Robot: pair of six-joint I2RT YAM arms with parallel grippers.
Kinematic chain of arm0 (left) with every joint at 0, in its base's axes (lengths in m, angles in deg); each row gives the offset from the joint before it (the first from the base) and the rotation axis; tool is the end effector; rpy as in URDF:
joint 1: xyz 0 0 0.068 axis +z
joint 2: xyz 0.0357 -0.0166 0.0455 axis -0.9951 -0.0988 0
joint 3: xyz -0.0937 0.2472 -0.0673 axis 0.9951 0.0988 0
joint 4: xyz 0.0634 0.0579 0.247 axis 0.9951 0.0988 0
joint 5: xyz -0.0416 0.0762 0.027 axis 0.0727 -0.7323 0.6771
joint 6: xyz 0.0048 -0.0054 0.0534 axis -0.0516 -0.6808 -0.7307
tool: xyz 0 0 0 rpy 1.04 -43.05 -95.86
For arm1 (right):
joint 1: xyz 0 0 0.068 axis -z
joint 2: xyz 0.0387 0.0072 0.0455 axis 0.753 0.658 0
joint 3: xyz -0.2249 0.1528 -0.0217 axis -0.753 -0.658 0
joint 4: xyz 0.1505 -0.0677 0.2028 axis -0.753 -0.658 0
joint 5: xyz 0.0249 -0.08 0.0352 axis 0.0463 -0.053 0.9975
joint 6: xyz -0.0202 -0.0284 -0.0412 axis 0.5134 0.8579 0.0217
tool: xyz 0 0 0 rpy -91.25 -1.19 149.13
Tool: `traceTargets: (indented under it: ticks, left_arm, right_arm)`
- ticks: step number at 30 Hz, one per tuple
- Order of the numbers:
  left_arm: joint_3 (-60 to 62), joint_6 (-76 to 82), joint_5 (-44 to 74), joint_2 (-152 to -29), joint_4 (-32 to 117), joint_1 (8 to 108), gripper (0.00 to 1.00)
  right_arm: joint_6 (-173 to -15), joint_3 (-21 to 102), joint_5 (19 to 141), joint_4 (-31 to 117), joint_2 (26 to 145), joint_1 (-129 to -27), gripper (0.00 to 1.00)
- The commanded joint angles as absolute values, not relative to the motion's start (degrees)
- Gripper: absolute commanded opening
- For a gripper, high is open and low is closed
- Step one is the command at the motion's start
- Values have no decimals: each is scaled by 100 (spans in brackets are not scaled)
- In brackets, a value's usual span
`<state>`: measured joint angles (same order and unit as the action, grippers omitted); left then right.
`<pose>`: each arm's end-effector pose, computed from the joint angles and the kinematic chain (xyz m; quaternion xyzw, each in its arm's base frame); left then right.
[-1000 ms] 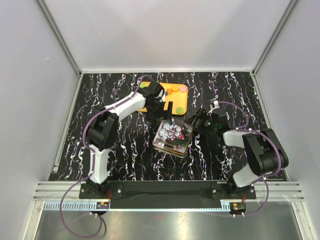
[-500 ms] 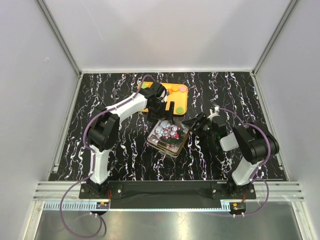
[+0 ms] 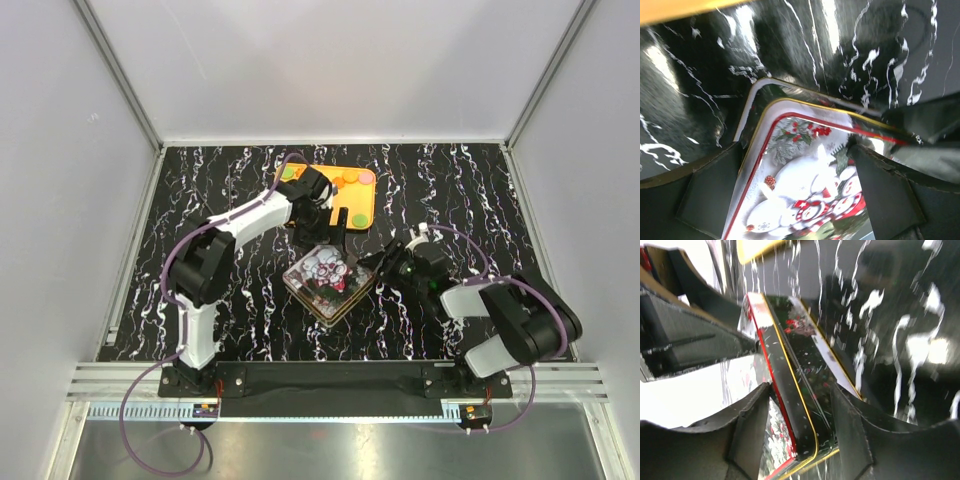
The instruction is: Pack the cookies
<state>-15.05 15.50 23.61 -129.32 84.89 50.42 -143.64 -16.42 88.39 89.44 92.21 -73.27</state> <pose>0.3421 -0.2423 0.1998 0.1136 0.9624 -0.2225 0.1068 0.2255 0.1133 0.1276 0.1515 0.8162 0.4434 0.3381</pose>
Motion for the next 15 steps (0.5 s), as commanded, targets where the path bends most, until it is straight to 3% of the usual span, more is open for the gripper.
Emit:
traceTargets:
  ticks: [1,7,9,15]
  left_arm:
    - [-1205,1562,2465,-12551,8279,4900,97]
    - [-958,1474,2317,-12208,8191,4873,98]
    - [-1072,1378,2211,-12146,8296,4882,99]
    - [-1432,1114,1448,-11970,8788,4926,99]
  right_arm:
    - [-14158,-1814,9019,7929,8585,-7565,57]
    - [-13913,-1895,8985,6761,7400,-7583,70]
    - [-13746,-1886,8915,6253,7047,-7583,82]
    - [-13482,-1579,8756,4783,6228,-7583,82]
